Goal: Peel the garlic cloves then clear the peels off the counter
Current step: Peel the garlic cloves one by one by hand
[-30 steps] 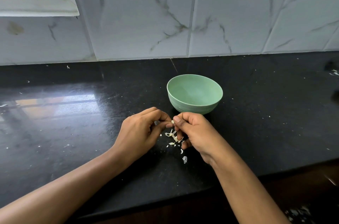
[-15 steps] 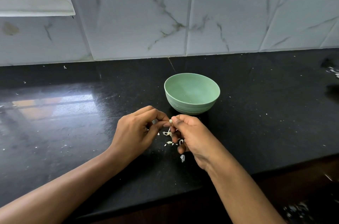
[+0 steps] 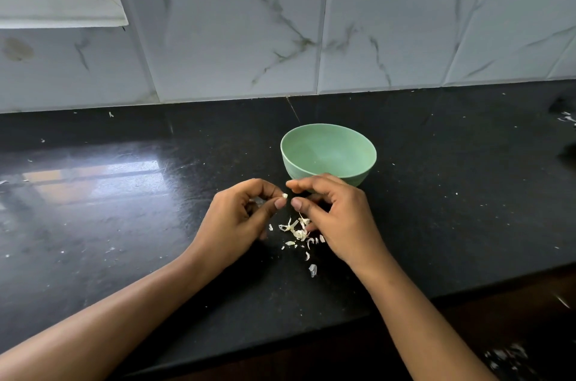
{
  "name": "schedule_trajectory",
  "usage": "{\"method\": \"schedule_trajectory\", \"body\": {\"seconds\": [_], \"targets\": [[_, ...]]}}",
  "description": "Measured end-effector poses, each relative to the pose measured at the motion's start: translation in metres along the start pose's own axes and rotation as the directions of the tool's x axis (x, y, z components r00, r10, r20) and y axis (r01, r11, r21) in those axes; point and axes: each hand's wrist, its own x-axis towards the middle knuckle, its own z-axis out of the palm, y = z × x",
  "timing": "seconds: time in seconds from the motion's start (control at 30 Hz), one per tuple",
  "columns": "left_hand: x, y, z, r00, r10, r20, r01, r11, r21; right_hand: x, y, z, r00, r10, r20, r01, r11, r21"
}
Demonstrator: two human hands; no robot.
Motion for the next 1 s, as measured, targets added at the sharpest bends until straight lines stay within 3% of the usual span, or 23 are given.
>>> {"method": "schedule_trajectory", "body": {"seconds": [0.27,0.53,0.67,0.77,0.87,1.0], "targets": [[0.002,-0.004,-0.002,0.999,-0.039,0.033,0.041,0.997,-0.066,0.002,0.006,0.005,0.946,-0.312,-0.094,0.296,0.944,-0.147],[0.0,-0.004,-0.002,0.999,-0.045,0.017,0.047,0.991,-0.127,-0.008,0.005,0.006,0.83,-0.551,-0.081,0.451,0.751,-0.482],[-0.001,-0.002,-0.001,0.999,-0.042,0.019,0.044,0.992,-0.119,-0.008,0.004,0.006,0.86,-0.496,-0.116,0.413,0.813,-0.41],[-0.001,-0.001,-0.002,0.999,-0.038,0.015,0.039,0.994,-0.105,-0.007,0.003,0.004,0.939,-0.321,-0.126,0.302,0.942,-0.147],[-0.001,0.001,-0.002,1.0,-0.022,0.01,0.023,0.997,-0.071,-0.005,0.003,0.002,0.989,-0.129,-0.068,0.134,0.988,0.077],[-0.002,0.003,-0.001,1.0,-0.002,0.008,0.002,0.999,-0.046,-0.005,0.004,0.002,0.989,-0.124,-0.079,0.13,0.988,0.077]]}}
